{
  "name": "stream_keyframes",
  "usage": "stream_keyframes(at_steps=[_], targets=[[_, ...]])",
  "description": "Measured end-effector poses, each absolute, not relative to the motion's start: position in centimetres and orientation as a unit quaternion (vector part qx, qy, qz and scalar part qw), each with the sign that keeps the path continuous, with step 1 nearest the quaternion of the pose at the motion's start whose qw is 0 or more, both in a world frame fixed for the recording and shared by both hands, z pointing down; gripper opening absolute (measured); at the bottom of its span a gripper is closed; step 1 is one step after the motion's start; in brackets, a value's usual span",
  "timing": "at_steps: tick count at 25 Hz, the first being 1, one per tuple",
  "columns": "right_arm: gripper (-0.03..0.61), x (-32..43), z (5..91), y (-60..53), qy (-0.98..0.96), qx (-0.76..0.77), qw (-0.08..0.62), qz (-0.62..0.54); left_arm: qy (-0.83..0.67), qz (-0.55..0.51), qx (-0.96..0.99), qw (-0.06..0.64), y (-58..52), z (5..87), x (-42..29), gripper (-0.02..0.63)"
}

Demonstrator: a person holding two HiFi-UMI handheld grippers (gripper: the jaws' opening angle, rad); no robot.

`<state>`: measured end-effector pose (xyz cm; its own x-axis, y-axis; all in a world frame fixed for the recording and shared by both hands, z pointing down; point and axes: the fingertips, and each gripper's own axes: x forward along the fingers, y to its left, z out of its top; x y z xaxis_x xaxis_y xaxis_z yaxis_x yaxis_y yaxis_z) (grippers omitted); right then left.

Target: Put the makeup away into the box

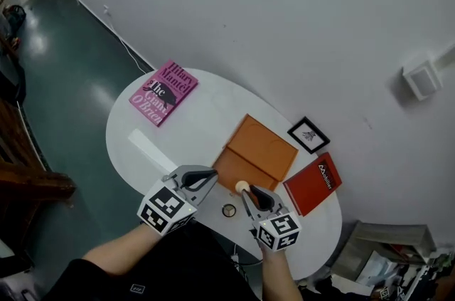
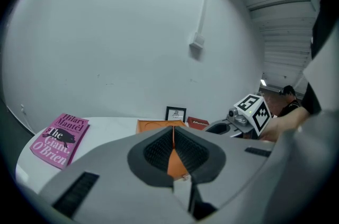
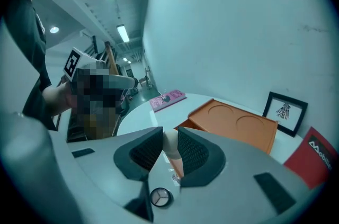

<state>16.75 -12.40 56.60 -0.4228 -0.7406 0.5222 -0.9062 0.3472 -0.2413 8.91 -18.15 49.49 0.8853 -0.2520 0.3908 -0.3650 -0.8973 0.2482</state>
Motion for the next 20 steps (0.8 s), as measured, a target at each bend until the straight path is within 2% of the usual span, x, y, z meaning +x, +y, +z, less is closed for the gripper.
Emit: stream_keyframes(at_steps=[8, 16, 20], targets=[[0.100, 17.4, 60.6, -15.5, -0.777, 0.535, 0.182, 0.278, -0.111, 0.173, 0.966, 0.160, -18.9, 50.7, 10.9, 0.018], [0.101, 15.6, 65.3, -17.4, -0.748, 0.532, 0.243, 0.314, -0.098, 0.166, 0.967, 0.168, -20.0, 50.3, 8.6, 0.018], [0.120, 14.6, 66.7, -17.4, -0.736, 0.530, 0.248, 0.340, -0.089, 0.153, 0.971, 0.161, -20.6, 48.8, 7.7, 0.018]])
